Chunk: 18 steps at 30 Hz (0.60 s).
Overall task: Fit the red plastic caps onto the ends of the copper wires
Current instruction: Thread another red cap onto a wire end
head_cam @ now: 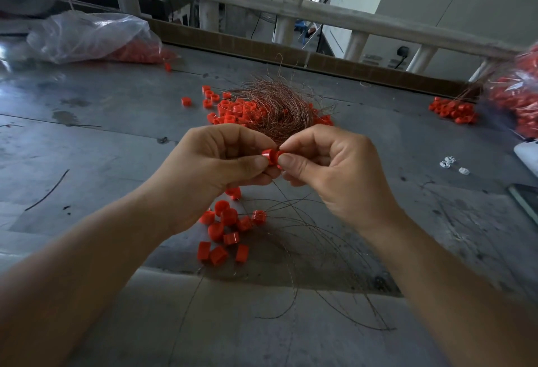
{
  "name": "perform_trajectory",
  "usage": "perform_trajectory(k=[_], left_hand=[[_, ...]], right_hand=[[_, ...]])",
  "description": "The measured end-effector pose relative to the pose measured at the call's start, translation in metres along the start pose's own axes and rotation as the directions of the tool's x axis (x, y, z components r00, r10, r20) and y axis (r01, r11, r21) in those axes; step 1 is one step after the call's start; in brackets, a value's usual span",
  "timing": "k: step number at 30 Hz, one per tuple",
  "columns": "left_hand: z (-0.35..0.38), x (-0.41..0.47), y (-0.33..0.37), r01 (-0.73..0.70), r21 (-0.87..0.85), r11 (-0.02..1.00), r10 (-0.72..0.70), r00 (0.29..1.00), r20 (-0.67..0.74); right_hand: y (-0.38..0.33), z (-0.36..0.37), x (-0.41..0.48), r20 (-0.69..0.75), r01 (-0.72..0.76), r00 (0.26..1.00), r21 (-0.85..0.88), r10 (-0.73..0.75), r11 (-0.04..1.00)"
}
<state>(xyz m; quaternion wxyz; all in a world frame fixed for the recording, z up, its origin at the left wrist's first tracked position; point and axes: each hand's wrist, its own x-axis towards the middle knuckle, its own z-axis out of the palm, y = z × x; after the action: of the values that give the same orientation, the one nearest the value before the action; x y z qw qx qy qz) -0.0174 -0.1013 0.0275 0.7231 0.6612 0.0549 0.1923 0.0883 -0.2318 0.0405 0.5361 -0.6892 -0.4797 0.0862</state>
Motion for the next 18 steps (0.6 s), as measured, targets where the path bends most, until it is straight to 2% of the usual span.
perform_trajectory(k=[18], left_hand=[[0.0019,0.0003,0.0014,0.001,0.063,0.998,0.002,0.999,-0.053]], right_hand=[[-0.0009,0.0016,0.0001,0.027,-0.005,1.000,-0.084,0.007,0.996]])
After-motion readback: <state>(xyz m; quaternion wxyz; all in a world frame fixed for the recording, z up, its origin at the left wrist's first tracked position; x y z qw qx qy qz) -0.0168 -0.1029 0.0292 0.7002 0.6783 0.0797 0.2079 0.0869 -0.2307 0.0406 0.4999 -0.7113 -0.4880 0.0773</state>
